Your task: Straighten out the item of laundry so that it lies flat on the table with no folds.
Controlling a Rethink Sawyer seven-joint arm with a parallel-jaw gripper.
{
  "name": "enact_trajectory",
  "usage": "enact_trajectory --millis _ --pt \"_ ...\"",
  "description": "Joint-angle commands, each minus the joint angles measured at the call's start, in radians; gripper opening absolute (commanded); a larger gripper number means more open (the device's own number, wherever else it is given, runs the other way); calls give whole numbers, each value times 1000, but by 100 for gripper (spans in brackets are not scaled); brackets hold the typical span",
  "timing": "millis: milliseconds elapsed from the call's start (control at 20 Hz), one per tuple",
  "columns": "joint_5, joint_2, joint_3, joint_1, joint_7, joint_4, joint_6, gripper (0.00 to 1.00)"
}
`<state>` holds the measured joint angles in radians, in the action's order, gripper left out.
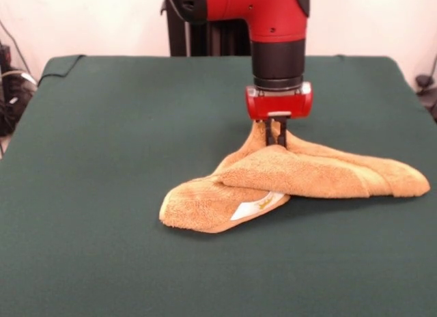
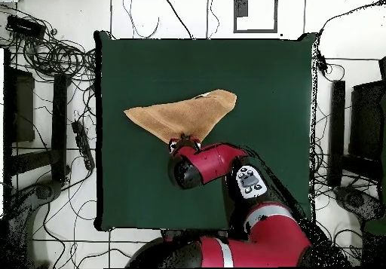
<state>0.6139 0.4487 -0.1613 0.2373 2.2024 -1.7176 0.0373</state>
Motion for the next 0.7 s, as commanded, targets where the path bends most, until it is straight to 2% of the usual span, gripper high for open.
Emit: enact_trajectory --millis 50,700 --pt "6 -69 7 -8 82 -158 28 0" --pt "-16 -81 106 -64 129 -246 -110 0"
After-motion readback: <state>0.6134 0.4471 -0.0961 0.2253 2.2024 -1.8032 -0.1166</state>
